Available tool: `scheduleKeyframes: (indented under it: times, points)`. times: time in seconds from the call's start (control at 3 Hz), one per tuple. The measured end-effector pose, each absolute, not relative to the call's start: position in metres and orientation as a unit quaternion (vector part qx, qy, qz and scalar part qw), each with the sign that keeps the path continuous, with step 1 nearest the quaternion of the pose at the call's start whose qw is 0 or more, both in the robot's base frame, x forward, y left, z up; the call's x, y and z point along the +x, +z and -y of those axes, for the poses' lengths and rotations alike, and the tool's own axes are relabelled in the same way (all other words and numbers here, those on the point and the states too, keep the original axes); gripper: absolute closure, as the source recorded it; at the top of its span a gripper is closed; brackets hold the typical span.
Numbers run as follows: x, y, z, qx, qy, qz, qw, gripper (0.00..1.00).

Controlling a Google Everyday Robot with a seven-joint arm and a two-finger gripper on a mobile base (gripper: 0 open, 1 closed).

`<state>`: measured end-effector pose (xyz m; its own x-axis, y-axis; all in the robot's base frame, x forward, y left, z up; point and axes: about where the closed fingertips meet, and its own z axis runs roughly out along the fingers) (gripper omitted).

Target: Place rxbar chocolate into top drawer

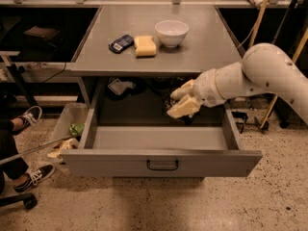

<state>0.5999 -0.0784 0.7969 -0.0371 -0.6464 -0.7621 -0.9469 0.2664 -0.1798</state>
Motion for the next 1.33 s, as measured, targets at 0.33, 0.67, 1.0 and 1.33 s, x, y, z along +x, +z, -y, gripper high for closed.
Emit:
scheduleKeyframes:
  times: [0.33, 0.67, 1.0, 1.33]
  points:
    - [0.591, 0.741, 0.136, -0.545, 0.133, -0.745, 0.362, 1.0]
    - [0.588, 0.695, 0.183, -0.523, 0.104, -0.775, 0.339, 1.0]
    - [0.606, 0.655, 0.198, -0.538, 0.107, -0.777, 0.308, 1.0]
    - [0.638, 0.632, 0.181, -0.573, 0.127, -0.757, 0.286, 1.0]
